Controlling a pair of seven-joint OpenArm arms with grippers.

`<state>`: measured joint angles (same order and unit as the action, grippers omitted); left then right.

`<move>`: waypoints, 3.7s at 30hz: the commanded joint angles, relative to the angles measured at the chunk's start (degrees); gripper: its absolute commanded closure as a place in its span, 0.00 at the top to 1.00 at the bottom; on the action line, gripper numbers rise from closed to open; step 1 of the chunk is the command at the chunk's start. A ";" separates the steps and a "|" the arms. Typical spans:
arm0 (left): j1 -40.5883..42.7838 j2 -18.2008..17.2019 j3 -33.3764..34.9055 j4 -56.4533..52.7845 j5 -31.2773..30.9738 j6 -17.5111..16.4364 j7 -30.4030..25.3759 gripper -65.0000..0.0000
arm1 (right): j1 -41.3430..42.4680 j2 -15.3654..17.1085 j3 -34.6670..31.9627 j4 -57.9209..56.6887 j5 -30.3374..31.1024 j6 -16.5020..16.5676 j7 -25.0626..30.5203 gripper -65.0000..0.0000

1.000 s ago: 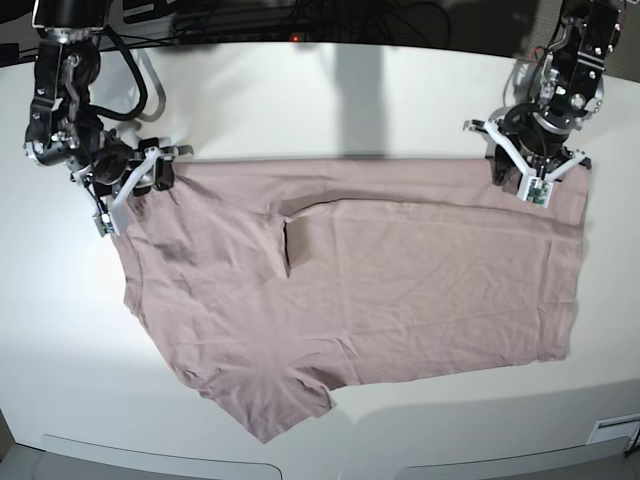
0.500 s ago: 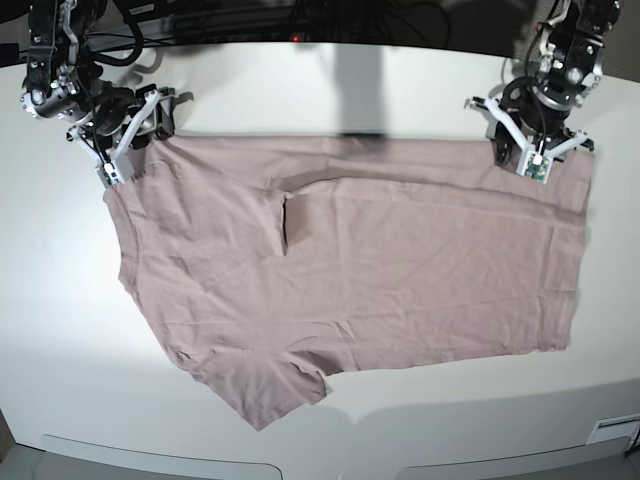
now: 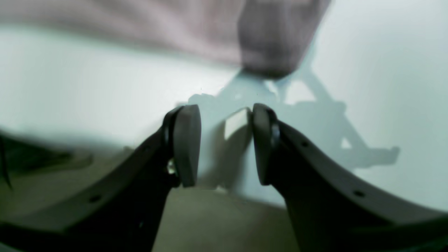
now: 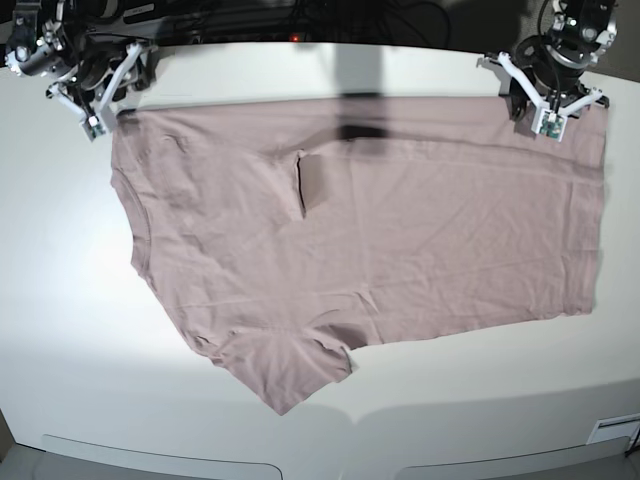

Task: Fold the T-shirt properly
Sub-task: 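Pull the shoulder edge with both grippers away from the hem, then release the shirt and move the right gripper over the shirt's middle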

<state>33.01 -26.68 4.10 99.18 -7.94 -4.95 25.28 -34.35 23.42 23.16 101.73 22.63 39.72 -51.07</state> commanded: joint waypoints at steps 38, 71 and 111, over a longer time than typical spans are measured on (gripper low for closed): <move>1.11 -0.50 0.00 -0.07 0.46 -0.61 1.99 0.33 | 5.88 -2.78 -0.02 -7.85 -4.70 0.28 7.96 0.39; 8.04 -2.10 0.00 3.93 2.60 -0.50 3.80 0.33 | -2.62 -2.62 3.23 1.90 -6.16 0.28 6.14 0.39; 7.28 -2.12 0.00 9.20 18.18 3.93 1.70 0.33 | 1.22 -2.80 4.31 9.42 0.55 0.28 8.44 0.39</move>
<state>39.86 -28.25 4.43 107.33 9.67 -1.65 27.64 -33.17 19.97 26.98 110.06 22.65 40.12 -43.55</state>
